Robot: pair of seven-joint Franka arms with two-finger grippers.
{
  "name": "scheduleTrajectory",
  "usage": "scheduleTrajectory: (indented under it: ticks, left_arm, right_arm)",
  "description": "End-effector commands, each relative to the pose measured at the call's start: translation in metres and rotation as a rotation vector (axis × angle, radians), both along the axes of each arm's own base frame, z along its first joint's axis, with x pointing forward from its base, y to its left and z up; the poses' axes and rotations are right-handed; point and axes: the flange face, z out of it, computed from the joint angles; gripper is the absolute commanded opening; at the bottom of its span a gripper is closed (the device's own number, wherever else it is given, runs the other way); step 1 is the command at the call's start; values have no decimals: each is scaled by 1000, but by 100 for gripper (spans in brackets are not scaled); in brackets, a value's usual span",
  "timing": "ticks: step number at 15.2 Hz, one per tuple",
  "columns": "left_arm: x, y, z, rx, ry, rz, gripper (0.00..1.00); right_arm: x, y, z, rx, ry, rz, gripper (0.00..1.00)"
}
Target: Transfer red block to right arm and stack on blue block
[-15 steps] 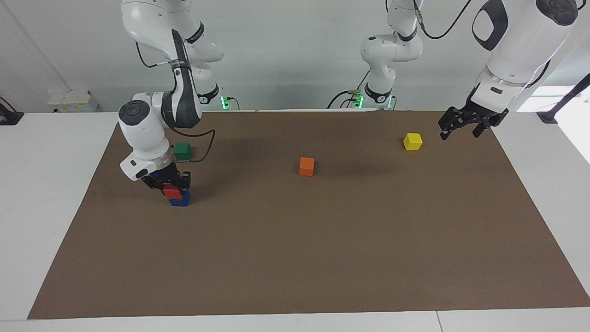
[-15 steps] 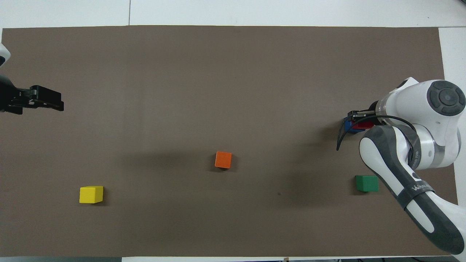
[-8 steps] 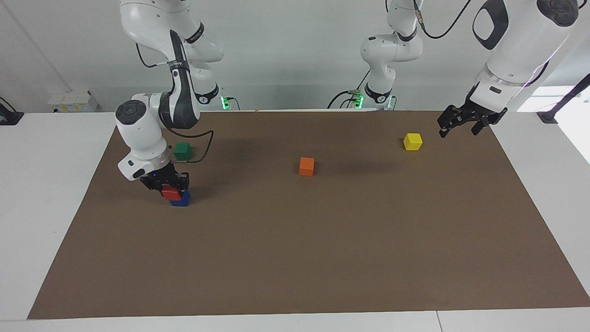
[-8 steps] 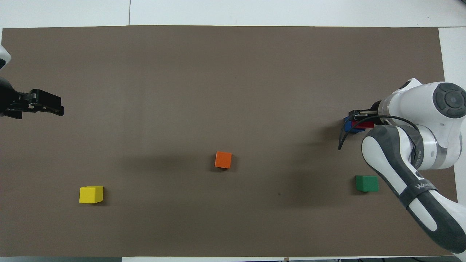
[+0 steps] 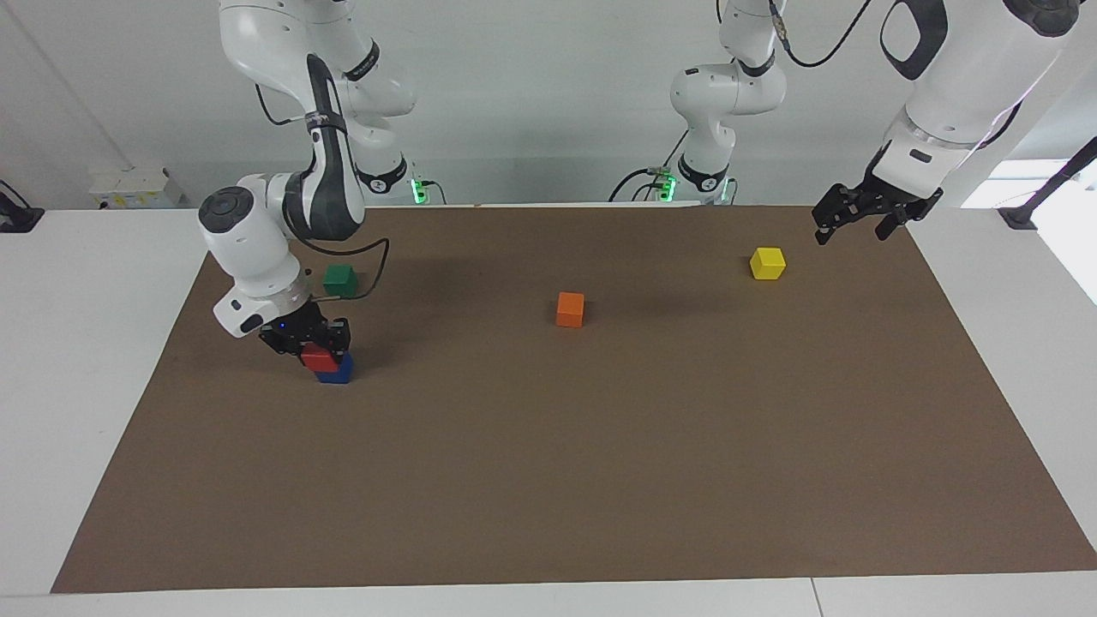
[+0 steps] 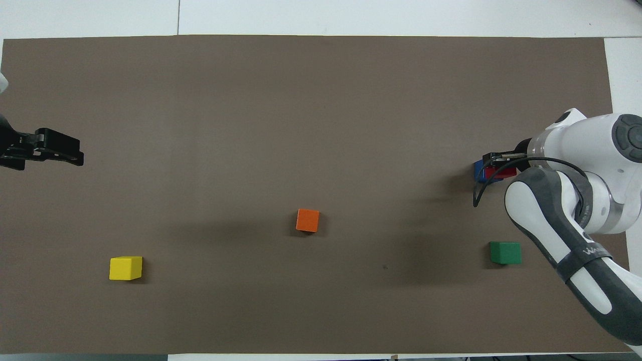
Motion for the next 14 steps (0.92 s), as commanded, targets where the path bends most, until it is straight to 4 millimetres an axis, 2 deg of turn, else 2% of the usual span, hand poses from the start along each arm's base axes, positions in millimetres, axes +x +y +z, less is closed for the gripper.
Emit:
scheduleTrajectory:
  ticks: [1, 5, 7, 11, 14]
  left_arm:
    - [-9, -1, 8, -11, 9, -10, 100]
    - [-15, 1, 13, -11, -1, -9, 100]
    - [-15, 1, 13, -11, 1, -9, 100]
    - [-17, 0, 14, -12, -4, -4, 100]
    - [-18, 6, 13, -12, -5, 8, 100]
  right_arm:
    - [-2, -2, 1, 17, -6, 7, 100]
    - [3, -3, 9, 18, -6, 8, 100]
    - [9, -2, 27, 19, 0, 15, 100]
    - [26, -4, 95, 6, 1, 83, 100]
    - [18, -3, 157, 0, -9, 107, 100]
